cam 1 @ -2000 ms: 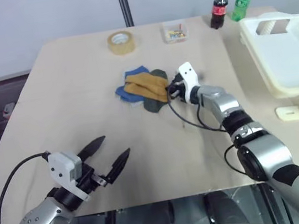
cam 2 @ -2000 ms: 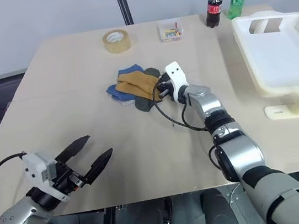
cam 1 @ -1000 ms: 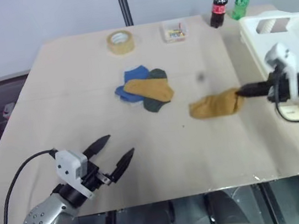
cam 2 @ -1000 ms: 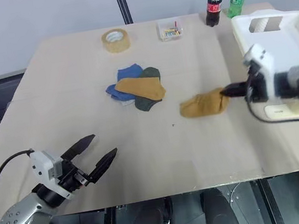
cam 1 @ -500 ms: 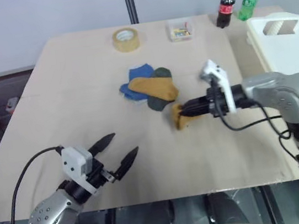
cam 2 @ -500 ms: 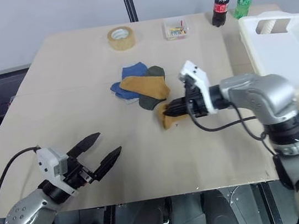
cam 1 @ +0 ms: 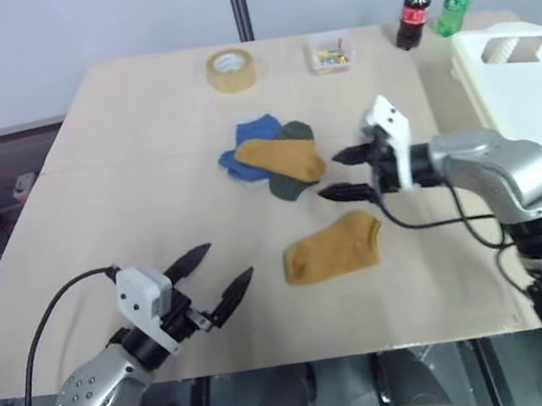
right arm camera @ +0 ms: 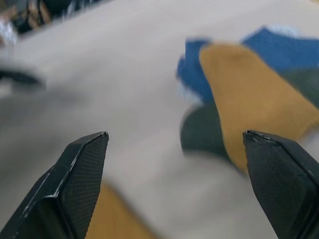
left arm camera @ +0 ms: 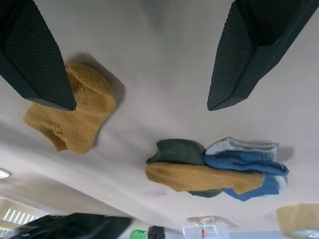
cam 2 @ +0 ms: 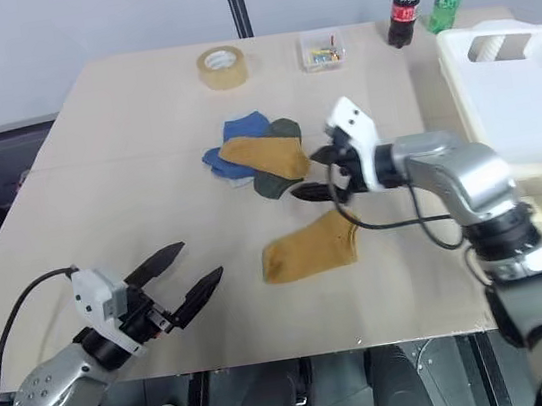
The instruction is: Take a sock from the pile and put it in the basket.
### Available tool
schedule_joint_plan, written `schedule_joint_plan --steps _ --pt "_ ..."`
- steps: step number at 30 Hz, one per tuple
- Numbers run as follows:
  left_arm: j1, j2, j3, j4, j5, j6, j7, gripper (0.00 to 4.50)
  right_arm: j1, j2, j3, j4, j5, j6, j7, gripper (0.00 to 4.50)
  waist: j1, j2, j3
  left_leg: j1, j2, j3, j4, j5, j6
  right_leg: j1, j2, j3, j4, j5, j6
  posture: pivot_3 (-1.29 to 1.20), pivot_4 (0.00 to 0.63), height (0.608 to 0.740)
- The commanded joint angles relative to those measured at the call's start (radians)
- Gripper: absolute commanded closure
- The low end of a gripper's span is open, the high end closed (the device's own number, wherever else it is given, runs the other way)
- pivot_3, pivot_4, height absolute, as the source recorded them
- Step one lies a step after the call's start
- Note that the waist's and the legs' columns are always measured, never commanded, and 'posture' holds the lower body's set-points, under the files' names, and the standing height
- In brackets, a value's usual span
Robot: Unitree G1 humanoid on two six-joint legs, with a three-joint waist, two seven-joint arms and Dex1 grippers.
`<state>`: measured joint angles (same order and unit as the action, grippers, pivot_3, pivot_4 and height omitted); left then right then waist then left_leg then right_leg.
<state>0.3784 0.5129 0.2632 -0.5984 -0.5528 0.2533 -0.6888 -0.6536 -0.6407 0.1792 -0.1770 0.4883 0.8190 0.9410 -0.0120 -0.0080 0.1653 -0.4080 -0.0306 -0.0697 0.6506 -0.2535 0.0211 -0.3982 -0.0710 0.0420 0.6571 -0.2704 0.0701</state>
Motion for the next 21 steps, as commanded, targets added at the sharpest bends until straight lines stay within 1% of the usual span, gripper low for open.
schedule_joint_plan --steps 1,2,4,6,8,12,14,18,19,21 --pt "-0.007 0.004 0.011 -0.016 -0.003 -0.012 0.002 0.00 0.186 -0.131 0.001 -0.146 -0.053 -0.271 0.189 0.02 0.003 0.000 0.000 -0.001 0.000 -0.002 0.000 0.000 0.000 0.000 0.000 -0.002 -0.001 0.000 0.000 0.00 0.150 0.738" --pt "-0.008 0.005 0.013 -0.013 -0.005 -0.012 0.000 0.00 0.216 -0.145 0.005 -0.155 -0.067 -0.308 0.198 0.02 -0.002 0.001 0.000 -0.002 0.000 -0.003 0.000 0.000 0.000 0.000 0.000 -0.003 -0.001 0.000 0.000 0.00 0.150 0.738" --pt "-0.018 0.009 0.013 -0.005 -0.008 -0.008 -0.005 0.00 0.298 -0.164 0.018 -0.160 -0.122 -0.465 0.240 0.02 -0.010 0.001 0.001 -0.001 0.000 -0.001 0.001 0.000 0.000 -0.001 0.001 -0.001 0.001 0.000 0.000 0.00 0.150 0.738" --pt "-0.030 0.013 0.011 0.002 -0.011 -0.003 -0.012 0.00 0.345 -0.175 0.045 -0.130 -0.209 -0.632 0.266 0.02 -0.011 0.001 0.001 0.004 0.001 0.000 0.002 0.000 0.000 0.003 0.002 0.000 0.003 0.000 0.000 0.00 0.150 0.738" --pt "-0.045 0.019 0.004 0.012 -0.010 0.001 -0.021 0.00 0.333 -0.164 0.077 -0.066 -0.301 -0.755 0.251 0.02 -0.010 0.001 0.001 0.009 0.001 0.001 0.002 0.000 0.000 0.009 0.005 0.000 0.003 0.000 0.000 0.00 0.150 0.738" --pt "-0.071 0.024 0.003 0.027 -0.014 0.007 -0.025 0.00 0.246 -0.093 0.126 0.092 -0.444 -0.979 0.195 0.02 -0.009 0.000 0.001 0.014 0.001 0.001 0.003 0.000 0.000 0.013 0.006 0.000 0.003 0.000 0.001 0.00 0.150 0.738" --pt "-0.076 0.024 0.005 0.029 -0.016 0.010 -0.025 0.00 0.226 -0.075 0.144 0.154 -0.482 -1.038 0.190 0.02 -0.005 0.000 0.001 0.013 0.001 0.001 0.003 0.000 0.000 0.013 0.006 0.000 0.003 0.000 0.000 0.00 0.150 0.738" --pt "-0.067 0.023 0.011 0.026 -0.012 0.012 -0.030 0.00 0.215 -0.059 0.172 0.239 -0.508 -1.089 0.214 0.02 0.000 0.000 0.001 0.011 0.001 -0.001 0.003 0.000 -0.001 0.012 0.005 -0.001 0.000 0.000 0.000 0.00 0.150 0.738" --pt "-0.064 0.021 0.014 0.023 -0.011 0.013 -0.027 0.00 0.215 -0.056 0.172 0.251 -0.504 -1.087 0.220 0.26 0.000 0.000 0.001 0.011 0.000 -0.001 0.003 0.000 -0.001 0.012 0.005 -0.001 0.000 0.000 0.000 0.00 0.150 0.738" --pt "-0.060 0.019 0.020 0.019 -0.010 0.015 -0.020 0.00 0.216 -0.060 0.173 0.263 -0.495 -1.080 0.240 0.90 0.000 -0.001 0.001 0.011 0.000 -0.001 0.002 0.000 0.000 0.012 0.003 -0.001 0.000 0.000 0.000 0.00 0.150 0.738"
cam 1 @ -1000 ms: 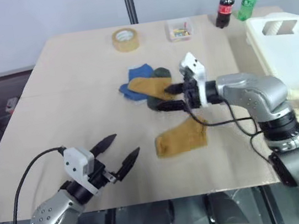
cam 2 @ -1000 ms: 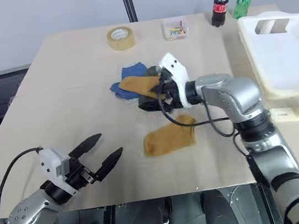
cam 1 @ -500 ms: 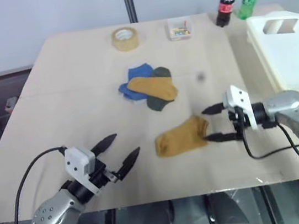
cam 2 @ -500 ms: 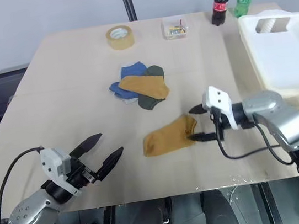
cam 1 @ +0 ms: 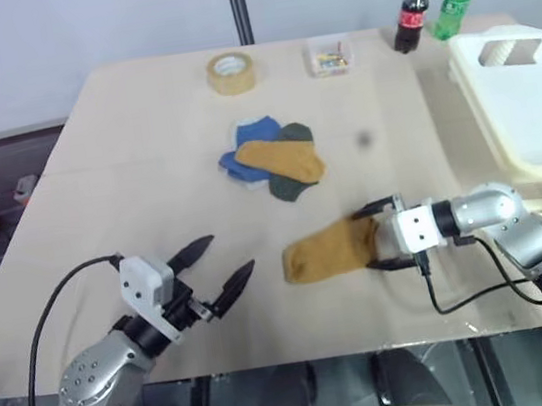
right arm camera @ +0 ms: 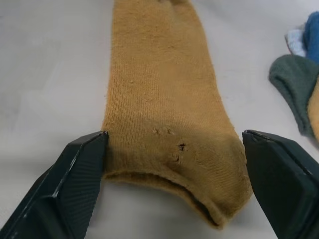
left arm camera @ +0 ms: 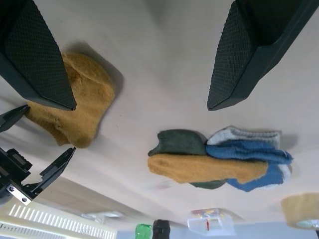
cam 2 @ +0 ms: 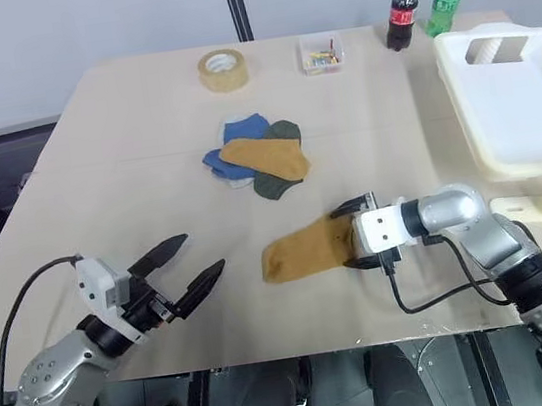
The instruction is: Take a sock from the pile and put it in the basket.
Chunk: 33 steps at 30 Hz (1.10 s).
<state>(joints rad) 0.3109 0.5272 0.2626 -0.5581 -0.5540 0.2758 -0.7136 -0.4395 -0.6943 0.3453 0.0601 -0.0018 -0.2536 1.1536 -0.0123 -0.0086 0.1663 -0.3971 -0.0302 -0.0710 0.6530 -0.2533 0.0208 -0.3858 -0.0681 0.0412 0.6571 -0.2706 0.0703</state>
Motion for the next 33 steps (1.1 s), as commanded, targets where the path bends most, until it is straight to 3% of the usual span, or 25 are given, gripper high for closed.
schedule_joint_plan --steps 1,7,21,26,30,33 --pt "0.010 0.004 0.023 -0.023 -0.009 -0.008 0.008 0.00 0.006 -0.016 0.009 0.029 0.000 -0.009 0.045 1.43 0.000 0.000 0.000 0.000 0.000 0.000 0.000 0.000 0.000 0.000 -0.002 0.000 0.000 0.000 0.000 0.00 0.150 0.738" --pt "0.027 -0.003 0.024 -0.027 -0.004 -0.016 0.015 0.00 0.026 -0.054 -0.003 -0.026 0.050 0.041 0.118 4.38 0.001 0.000 0.000 0.002 0.000 -0.001 0.000 0.000 0.000 0.002 -0.002 -0.001 0.001 0.000 0.000 0.00 0.150 0.738" --pt "0.009 0.000 0.010 -0.011 0.007 -0.016 0.013 0.00 0.042 -0.060 -0.006 -0.117 0.090 0.190 0.145 4.46 0.001 0.000 0.000 0.002 0.000 -0.002 0.000 0.000 0.000 0.002 -0.003 -0.001 0.001 0.000 0.000 0.00 0.150 0.738" --pt "0.008 0.001 0.009 -0.010 0.010 -0.016 0.009 0.00 0.077 -0.102 -0.058 -0.321 0.288 0.523 0.173 4.46 0.002 0.000 0.000 0.000 0.000 -0.002 0.000 0.000 0.000 0.000 -0.003 -0.001 0.001 0.000 0.000 0.00 0.150 0.738" --pt "0.009 0.000 0.005 -0.010 0.013 -0.018 0.006 0.00 0.071 -0.187 -0.107 -0.475 0.523 0.881 0.197 4.46 0.004 0.000 0.000 -0.001 0.000 -0.003 0.000 0.000 0.000 0.000 -0.004 -0.001 0.000 0.000 0.000 0.00 0.150 0.738" --pt "0.008 -0.002 0.003 -0.009 0.015 -0.018 0.005 0.00 0.043 -0.185 -0.148 -0.500 0.701 1.082 0.179 4.46 0.003 0.000 0.000 -0.001 0.000 -0.004 0.000 0.000 0.000 0.000 -0.004 -0.001 -0.001 0.000 -0.001 0.00 0.150 0.738"
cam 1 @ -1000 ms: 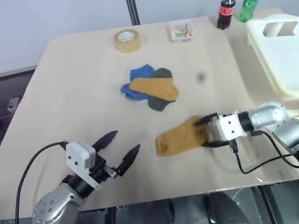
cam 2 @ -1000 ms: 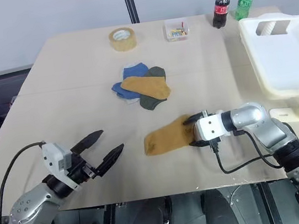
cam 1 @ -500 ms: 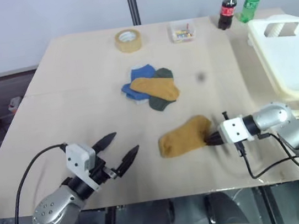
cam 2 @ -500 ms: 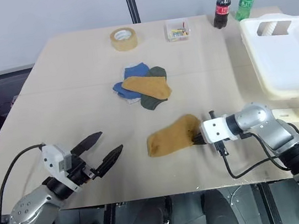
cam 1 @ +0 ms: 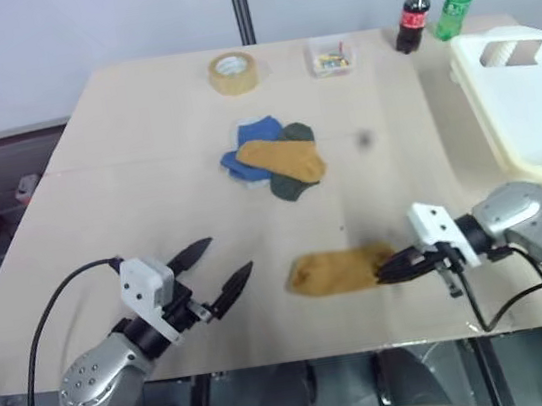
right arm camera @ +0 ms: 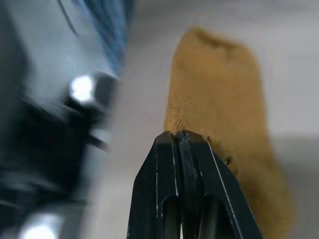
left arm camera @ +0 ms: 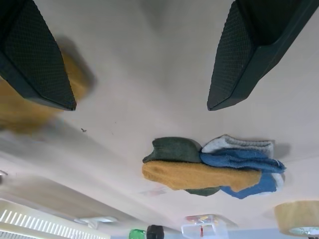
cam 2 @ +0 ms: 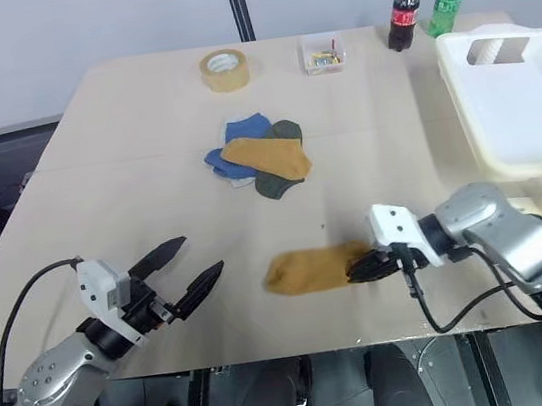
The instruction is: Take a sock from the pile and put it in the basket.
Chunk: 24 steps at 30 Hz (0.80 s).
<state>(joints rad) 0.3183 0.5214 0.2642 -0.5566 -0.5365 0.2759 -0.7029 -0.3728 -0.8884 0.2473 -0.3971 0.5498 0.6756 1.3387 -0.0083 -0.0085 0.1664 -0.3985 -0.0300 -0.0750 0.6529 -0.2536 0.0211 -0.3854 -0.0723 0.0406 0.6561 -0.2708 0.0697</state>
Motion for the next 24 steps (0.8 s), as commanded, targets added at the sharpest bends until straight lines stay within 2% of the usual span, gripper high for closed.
schedule_joint_plan --steps 1,4,7,10,16,24 --pt "0.000 0.002 0.000 -0.010 -0.001 -0.018 -0.006 0.00 -0.033 0.024 -0.063 -0.032 0.194 0.210 -0.026 4.46 -0.002 0.000 0.000 0.000 0.000 0.000 0.000 0.000 0.000 0.000 0.000 0.000 0.000 0.000 0.000 0.00 0.150 0.738" --pt "-0.001 -0.001 -0.008 -0.009 0.002 -0.018 -0.005 0.00 -0.065 0.061 -0.077 0.044 0.282 0.382 -0.085 4.46 -0.001 0.000 0.000 0.000 0.000 0.000 0.000 0.000 0.000 0.000 0.000 0.000 0.000 0.000 0.000 0.00 0.150 0.738" --pt "-0.007 0.003 -0.015 -0.005 0.005 -0.016 -0.011 0.00 -0.133 0.112 -0.026 0.186 0.218 0.508 -0.198 4.46 0.000 0.000 0.000 -0.001 -0.001 0.000 0.000 0.000 0.000 0.000 -0.001 0.000 -0.001 0.000 0.000 0.00 0.150 0.738" --pt "-0.022 0.006 -0.015 0.002 0.006 -0.017 -0.006 0.00 -0.190 0.157 0.021 0.340 0.116 0.454 -0.240 4.46 -0.003 0.000 0.000 -0.001 0.000 0.000 0.000 0.000 0.000 0.000 0.000 0.000 -0.001 0.000 0.000 0.00 0.150 0.738" --pt "-0.024 0.008 -0.027 -0.009 -0.002 -0.018 -0.014 0.00 -0.327 0.290 -0.061 0.552 0.099 0.484 -0.332 4.46 -0.007 0.000 0.000 -0.006 -0.001 0.003 -0.001 0.000 0.000 -0.008 0.001 0.001 0.002 0.001 0.000 0.00 0.150 0.738" --pt "0.005 0.058 -0.046 -0.023 -0.007 0.000 -0.082 0.00 -0.374 0.353 -0.091 0.660 0.042 0.442 -0.372 4.46 -0.004 0.000 0.000 -0.016 -0.002 0.002 0.001 0.000 0.000 -0.018 0.001 0.000 0.003 0.001 0.000 0.00 0.150 0.738"
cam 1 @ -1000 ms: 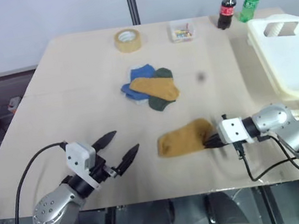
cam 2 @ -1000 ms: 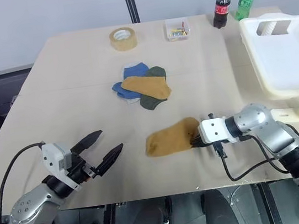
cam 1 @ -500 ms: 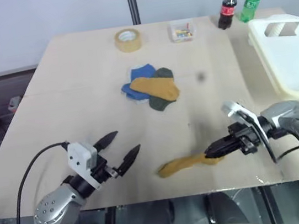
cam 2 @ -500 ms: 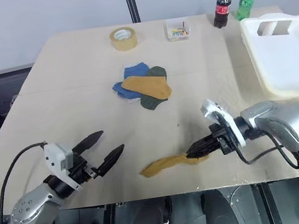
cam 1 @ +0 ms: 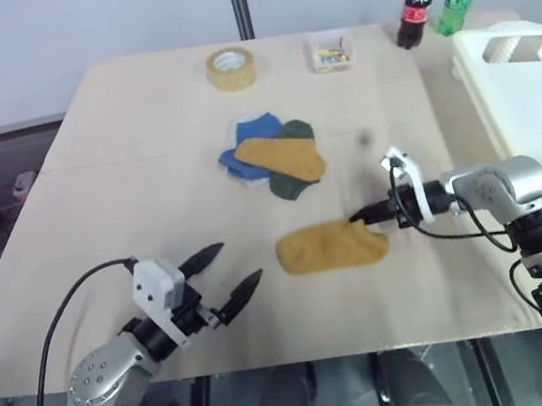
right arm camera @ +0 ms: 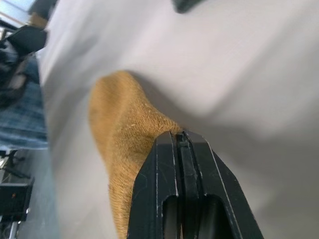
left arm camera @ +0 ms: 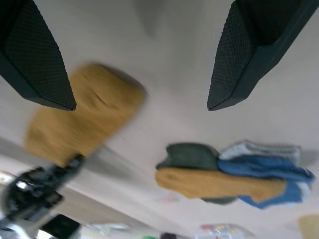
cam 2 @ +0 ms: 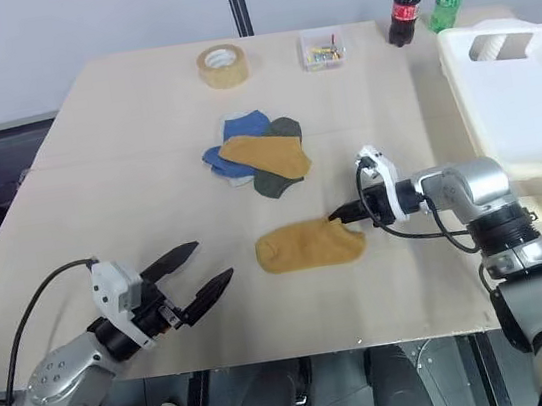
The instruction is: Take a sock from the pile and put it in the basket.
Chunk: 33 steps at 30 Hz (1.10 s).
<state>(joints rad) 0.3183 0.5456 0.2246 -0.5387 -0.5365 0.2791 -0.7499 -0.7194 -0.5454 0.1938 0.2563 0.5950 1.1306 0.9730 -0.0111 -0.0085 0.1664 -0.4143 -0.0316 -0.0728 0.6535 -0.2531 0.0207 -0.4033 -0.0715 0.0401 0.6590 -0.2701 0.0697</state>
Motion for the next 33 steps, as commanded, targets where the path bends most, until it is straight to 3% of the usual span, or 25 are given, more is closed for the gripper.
schedule_joint_plan --steps 1,9,13,17,24,28,33 --pt "0.011 0.052 -0.017 -0.039 0.006 -0.006 -0.055 0.00 -0.032 0.018 -0.046 0.019 -0.010 -0.017 -0.017 4.46 -0.002 0.000 0.000 0.000 0.000 0.000 0.000 0.000 0.000 -0.001 0.000 0.000 0.001 0.000 0.000 0.00 0.150 0.738" --pt "-0.011 0.082 -0.037 -0.011 0.013 -0.018 -0.093 0.00 -0.015 -0.024 -0.049 0.007 -0.050 -0.073 0.015 4.46 -0.001 0.000 0.000 0.000 0.000 0.001 0.000 0.000 0.000 -0.001 0.001 0.001 0.002 0.000 0.000 0.00 0.150 0.738" --pt "-0.028 0.084 -0.046 0.001 0.017 -0.018 -0.107 0.00 0.012 -0.062 -0.045 -0.028 -0.073 -0.123 0.028 3.27 -0.002 0.000 0.000 0.000 0.000 0.001 0.000 0.000 0.000 -0.001 0.002 0.001 0.002 0.000 0.000 0.00 0.150 0.738" --pt "-0.043 0.084 -0.047 0.014 0.017 -0.016 -0.118 0.00 0.041 -0.109 -0.050 -0.081 -0.113 -0.185 0.018 1.24 -0.003 0.000 0.000 0.000 0.000 0.001 0.000 0.000 0.000 -0.001 0.002 0.001 0.002 0.000 0.000 0.00 0.150 0.738" --pt "-0.049 0.086 -0.047 0.034 0.021 -0.026 -0.143 0.00 0.166 -0.153 -0.129 -0.326 -0.080 -0.339 0.068 1.24 -0.002 0.000 0.000 0.000 0.000 0.001 0.001 0.000 0.000 -0.001 0.004 0.001 0.003 0.000 0.000 0.00 0.150 0.738" --pt "-0.053 0.083 -0.048 0.041 0.011 -0.022 -0.149 0.00 0.310 -0.198 -0.063 -0.548 -0.094 -0.370 0.089 1.24 0.002 0.000 0.000 -0.001 0.000 0.001 0.001 0.000 0.000 -0.001 0.003 0.000 0.002 0.000 0.000 0.00 0.150 0.738" --pt "-0.072 0.077 -0.066 0.059 0.022 -0.028 -0.153 0.00 0.370 -0.194 0.027 -0.563 -0.200 -0.438 0.039 1.24 -0.005 0.000 -0.001 0.003 0.001 0.001 0.002 0.000 0.000 0.001 0.002 0.001 0.004 0.000 0.000 0.00 0.150 0.738"
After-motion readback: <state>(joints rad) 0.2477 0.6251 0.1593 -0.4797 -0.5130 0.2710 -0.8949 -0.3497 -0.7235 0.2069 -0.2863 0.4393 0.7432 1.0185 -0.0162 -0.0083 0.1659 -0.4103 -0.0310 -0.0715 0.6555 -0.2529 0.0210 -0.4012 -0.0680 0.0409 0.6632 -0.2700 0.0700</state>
